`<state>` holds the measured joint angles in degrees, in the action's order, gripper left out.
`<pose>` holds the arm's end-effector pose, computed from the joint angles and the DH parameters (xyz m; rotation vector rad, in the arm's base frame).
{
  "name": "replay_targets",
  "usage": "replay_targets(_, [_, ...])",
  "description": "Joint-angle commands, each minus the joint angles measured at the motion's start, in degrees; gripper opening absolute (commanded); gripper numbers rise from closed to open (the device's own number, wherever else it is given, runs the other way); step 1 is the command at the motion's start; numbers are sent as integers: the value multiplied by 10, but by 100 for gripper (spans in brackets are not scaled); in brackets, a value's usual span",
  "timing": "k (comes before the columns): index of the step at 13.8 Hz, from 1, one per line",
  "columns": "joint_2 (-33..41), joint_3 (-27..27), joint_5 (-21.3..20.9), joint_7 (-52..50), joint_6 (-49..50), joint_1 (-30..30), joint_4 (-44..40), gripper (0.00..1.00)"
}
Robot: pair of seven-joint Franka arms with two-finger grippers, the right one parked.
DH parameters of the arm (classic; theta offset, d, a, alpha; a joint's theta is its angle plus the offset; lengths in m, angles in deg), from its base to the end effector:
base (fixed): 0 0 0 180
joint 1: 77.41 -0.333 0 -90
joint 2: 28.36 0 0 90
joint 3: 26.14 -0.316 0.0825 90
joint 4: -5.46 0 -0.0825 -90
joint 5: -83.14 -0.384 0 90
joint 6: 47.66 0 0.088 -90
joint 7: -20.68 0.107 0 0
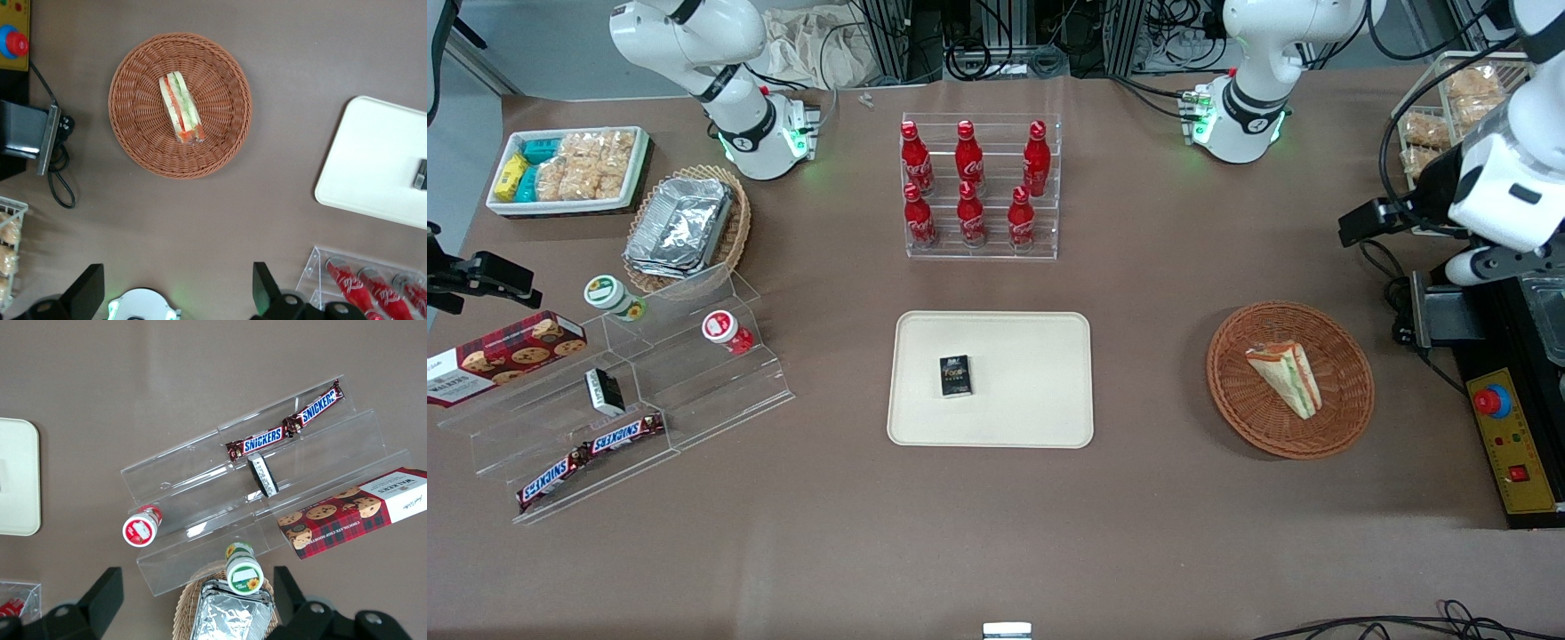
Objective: Place sandwich from basket to tray
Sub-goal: 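Move the left gripper from rest toward the sandwich in the wicker basket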
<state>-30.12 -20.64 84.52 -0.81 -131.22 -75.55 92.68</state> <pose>0.5473 -0.0726 0.6209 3.1117 0.3830 -0.1541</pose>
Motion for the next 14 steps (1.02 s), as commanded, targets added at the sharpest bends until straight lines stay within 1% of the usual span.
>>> replay_targets(1, [10,-1,-2,-22,-39,-10,48,100])
replay_targets(2, [11,1,-3,-22,-53,-27,63,100])
replay_targets(5, [11,0,-7,-23,-97,-32,108,100])
replay_targets(7, [11,0,-7,-43,-137,-33,144,100])
replay_targets(10, [8,1,-27,-78,-211,-33,202,100])
replay_targets(14, [-5,0,-29,-114,-329,-33,281,100])
